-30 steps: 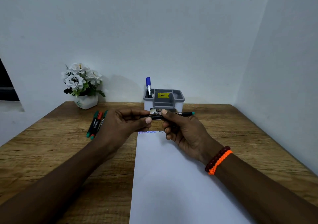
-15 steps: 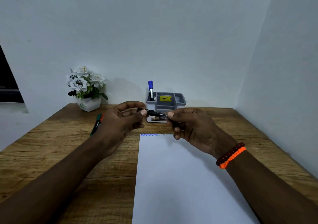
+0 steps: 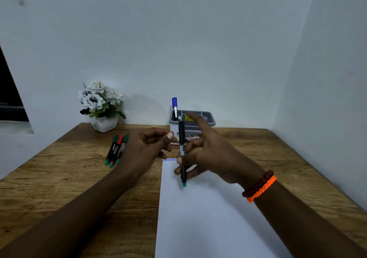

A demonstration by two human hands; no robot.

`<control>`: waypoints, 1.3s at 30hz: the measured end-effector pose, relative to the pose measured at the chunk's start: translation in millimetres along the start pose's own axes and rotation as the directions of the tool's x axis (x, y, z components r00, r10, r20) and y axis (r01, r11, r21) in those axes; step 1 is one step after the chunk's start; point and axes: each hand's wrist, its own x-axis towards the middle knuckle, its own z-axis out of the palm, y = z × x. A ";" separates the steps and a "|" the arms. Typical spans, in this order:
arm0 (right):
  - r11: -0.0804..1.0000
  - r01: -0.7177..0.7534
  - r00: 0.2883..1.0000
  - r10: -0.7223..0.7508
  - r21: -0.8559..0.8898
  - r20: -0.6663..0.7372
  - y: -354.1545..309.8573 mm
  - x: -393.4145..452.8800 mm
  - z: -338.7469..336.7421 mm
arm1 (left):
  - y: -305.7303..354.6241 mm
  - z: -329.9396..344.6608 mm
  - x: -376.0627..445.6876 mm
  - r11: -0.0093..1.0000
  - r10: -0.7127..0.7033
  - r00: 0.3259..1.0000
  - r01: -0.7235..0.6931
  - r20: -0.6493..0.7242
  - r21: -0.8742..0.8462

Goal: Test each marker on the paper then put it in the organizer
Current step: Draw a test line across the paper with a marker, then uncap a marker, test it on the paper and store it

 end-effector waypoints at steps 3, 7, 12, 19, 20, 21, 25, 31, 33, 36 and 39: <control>0.990 0.115 0.979 -0.126 -0.076 -0.158 -10.5 18.3 -18.6 | -8.8 -1.8 -2.0 0.856 0.152 0.986 -0.165 0.066 0.490; 0.955 0.175 0.902 -0.254 -0.241 -0.348 -28.9 63.6 -50.3 | -17.2 1.5 -3.5 0.802 0.100 0.993 -0.117 0.061 0.586; 0.832 0.238 0.738 -0.491 -0.501 -0.464 -47.2 132.7 -78.0 | -19.9 4.0 -4.8 0.795 0.059 0.995 -0.093 0.075 0.600; 0.727 0.125 0.790 -0.484 -0.675 -0.375 -27.9 196.9 -73.6 | -21.6 3.7 -2.7 0.803 0.032 0.997 -0.068 0.071 0.592; 0.717 0.112 0.809 -0.468 -0.688 -0.356 -22.3 200.6 -71.9 | -21.9 3.6 -2.7 0.803 0.031 0.997 -0.067 0.071 0.592; 0.711 0.094 0.826 -0.447 -0.697 -0.344 -16.2 204.1 -70.3 | -22.2 3.3 -2.5 0.804 0.032 0.997 -0.068 0.072 0.591; 0.713 0.066 0.873 -0.381 -0.699 -0.305 4.5 206.8 -64.3 | -23.4 3.1 -2.7 0.810 0.031 0.996 -0.071 0.079 0.582; 0.714 0.079 0.881 -0.376 -0.695 -0.287 18.8 200.4 -60.0 | -23.7 3.4 -2.9 0.812 0.035 0.997 -0.071 0.072 0.580; 0.718 0.091 0.884 -0.377 -0.690 -0.276 16.4 197.7 -60.7 | -23.7 3.3 -2.0 0.808 0.021 0.997 -0.061 0.076 0.586; 0.731 0.097 0.865 -0.397 -0.676 -0.305 2.5 180.8 -62.8 | -22.6 2.7 -2.1 0.799 0.010 0.997 -0.052 0.073 0.599; 0.760 0.144 0.782 -0.479 -0.633 -0.398 -15.6 145.4 -56.1 | -22.4 2.5 -1.2 0.784 0.012 0.998 -0.046 0.060 0.619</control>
